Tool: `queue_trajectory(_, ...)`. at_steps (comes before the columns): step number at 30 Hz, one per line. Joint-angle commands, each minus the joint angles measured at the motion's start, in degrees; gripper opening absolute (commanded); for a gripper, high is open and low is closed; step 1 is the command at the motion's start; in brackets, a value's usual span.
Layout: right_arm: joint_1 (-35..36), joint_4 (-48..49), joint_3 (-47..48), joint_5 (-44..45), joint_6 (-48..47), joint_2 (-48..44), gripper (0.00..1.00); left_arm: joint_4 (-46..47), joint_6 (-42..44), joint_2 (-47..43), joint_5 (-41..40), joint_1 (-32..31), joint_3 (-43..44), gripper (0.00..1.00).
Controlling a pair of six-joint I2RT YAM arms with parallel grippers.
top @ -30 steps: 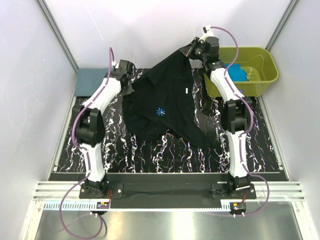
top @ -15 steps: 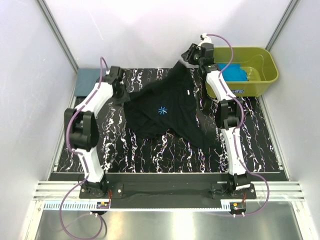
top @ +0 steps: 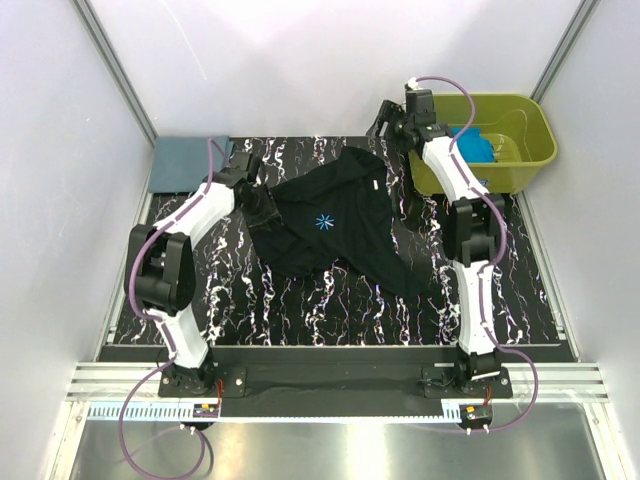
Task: Fold and stack the t-shirts
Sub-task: Flatten the tshirt out
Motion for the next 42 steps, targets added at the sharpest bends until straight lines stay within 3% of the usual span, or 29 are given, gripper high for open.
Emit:
queue_trajectory(1,2.88,-2.13,-9.34,-3.70,1.30,-13.74,0.79,3.36,-3.63,2.53,5.61,-0.97,1.71,0.43)
queue_trajectory(13,4.03,-0.54,-47.30,-8.80,2.98,-39.13,0.78,2.05,-8.83,3.76,1.92,-1.85,-2.25,0.48)
queue_trajectory(23,4.03,-1.42,-65.00,-9.33,2.36,-50.32,0.79,1.07,-8.83,7.62,0.43,-1.94,-2.95,0.47)
queue_trajectory(25,4.03,-1.51,-66.05,-9.33,2.62,-51.02,0.79,1.16,-7.87,8.94,-0.36,-1.94,-2.08,0.43)
queue_trajectory(27,4.03,-1.95,-66.58,-9.16,2.80,-51.28,0.79,1.07,-7.07,9.04,-0.71,-1.94,-1.20,0.22)
queue_trajectory(30,4.03,-3.96,-67.20,-7.58,2.97,-51.02,0.79,0.99,-5.75,6.41,-2.20,-1.94,-1.37,0.00)
queue_trajectory(35,3.94,-8.00,-67.73,-5.73,2.36,-47.78,0.75,-1.64,-1.45,-2.46,-4.76,-1.94,-1.28,0.00)
queue_trajectory(39,3.94,-9.68,-67.20,-6.61,1.57,-45.14,0.61,-4.63,1.72,-10.10,-6.33,-2.11,-2.85,0.00)
queue_trajectory(42,3.94,-9.77,-67.64,-6.34,1.57,-45.13,0.60,-4.99,2.69,-17.13,-7.57,-2.03,-5.14,0.00)
